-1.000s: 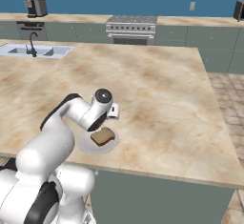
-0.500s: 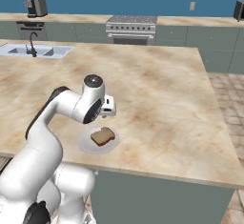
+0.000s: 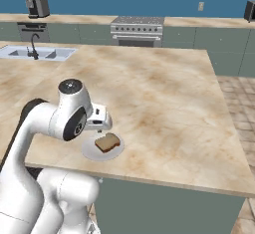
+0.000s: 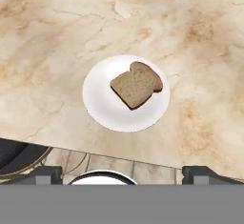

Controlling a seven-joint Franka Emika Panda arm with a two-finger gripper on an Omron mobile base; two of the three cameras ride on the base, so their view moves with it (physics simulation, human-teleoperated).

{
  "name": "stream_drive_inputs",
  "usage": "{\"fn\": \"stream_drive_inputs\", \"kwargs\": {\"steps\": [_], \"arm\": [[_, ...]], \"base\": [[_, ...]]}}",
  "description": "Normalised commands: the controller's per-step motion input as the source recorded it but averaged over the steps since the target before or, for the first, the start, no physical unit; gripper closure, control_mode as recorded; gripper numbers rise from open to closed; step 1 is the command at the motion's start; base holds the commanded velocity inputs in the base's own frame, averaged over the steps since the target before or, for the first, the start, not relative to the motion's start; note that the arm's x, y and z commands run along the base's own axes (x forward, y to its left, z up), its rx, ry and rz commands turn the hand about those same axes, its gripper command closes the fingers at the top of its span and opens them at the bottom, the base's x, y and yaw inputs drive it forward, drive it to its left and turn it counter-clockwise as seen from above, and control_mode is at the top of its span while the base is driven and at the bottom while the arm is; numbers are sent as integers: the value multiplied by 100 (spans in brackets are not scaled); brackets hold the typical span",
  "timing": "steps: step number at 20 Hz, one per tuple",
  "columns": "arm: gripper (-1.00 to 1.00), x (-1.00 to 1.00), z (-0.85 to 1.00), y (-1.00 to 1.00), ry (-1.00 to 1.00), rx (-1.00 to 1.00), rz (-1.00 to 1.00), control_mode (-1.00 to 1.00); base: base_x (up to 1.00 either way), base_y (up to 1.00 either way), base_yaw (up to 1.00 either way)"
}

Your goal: Start the toaster. Once the lever pops up, take the bread to the plate on the dining counter.

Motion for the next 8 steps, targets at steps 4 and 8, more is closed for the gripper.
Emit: {"fn": "stream_drive_inputs", "kwargs": {"steps": [4,8], "arm": [[-100,-89,42,0,0,-5,-8,-100],[-100,-73,44,0,0,-1,-8,-100]], "base": [[0,0,0],[0,0,0]]}}
